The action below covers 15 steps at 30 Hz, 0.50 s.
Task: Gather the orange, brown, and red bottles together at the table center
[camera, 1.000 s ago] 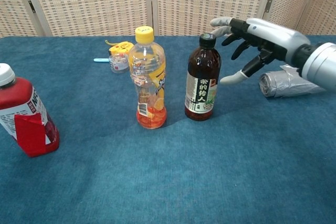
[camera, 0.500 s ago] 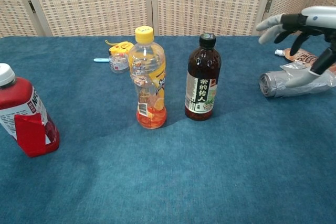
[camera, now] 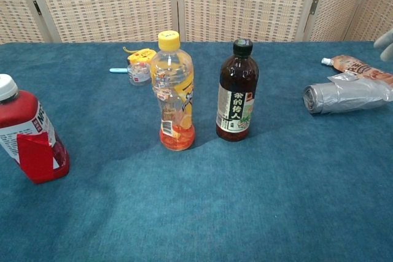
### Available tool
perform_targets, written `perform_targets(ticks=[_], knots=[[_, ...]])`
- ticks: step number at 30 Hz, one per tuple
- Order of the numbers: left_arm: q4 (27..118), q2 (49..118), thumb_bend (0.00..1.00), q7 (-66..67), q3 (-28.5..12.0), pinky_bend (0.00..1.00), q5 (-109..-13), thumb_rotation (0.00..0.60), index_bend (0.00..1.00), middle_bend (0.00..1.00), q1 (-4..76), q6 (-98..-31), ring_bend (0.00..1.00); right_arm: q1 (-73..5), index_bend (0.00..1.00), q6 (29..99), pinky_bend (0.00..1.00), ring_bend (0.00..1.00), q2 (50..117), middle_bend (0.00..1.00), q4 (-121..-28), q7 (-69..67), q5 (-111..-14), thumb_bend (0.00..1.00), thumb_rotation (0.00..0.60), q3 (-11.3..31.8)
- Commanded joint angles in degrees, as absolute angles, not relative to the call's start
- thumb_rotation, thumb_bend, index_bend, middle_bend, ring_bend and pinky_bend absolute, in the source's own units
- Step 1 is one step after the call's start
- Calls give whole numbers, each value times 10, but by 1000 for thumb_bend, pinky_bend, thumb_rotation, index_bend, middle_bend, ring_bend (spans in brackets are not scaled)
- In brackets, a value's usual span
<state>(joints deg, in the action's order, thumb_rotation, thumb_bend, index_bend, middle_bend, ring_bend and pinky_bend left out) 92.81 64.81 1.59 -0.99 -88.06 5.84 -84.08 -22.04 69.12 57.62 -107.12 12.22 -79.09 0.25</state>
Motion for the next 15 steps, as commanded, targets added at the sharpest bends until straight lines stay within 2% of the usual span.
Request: perform_targets(ticks=[1, 10, 15], knots=[[928, 649, 135, 16, -10, 611, -881, 600, 521, 454, 59, -840, 411, -186, 225, 730, 317, 151, 567, 262, -1055, 94, -834, 0, 600, -20], [931, 664, 135, 16, -11, 611, -880, 600, 508, 454, 63, -836, 411, -132, 249, 794, 317, 161, 580, 282, -1019, 52, -900, 0, 600, -46], [928, 678, 134, 3, -16, 611, -869, 600, 467, 446, 63, -835, 411, -112, 254, 814, 317, 164, 582, 285, -1005, 28, -926, 0, 600, -57]])
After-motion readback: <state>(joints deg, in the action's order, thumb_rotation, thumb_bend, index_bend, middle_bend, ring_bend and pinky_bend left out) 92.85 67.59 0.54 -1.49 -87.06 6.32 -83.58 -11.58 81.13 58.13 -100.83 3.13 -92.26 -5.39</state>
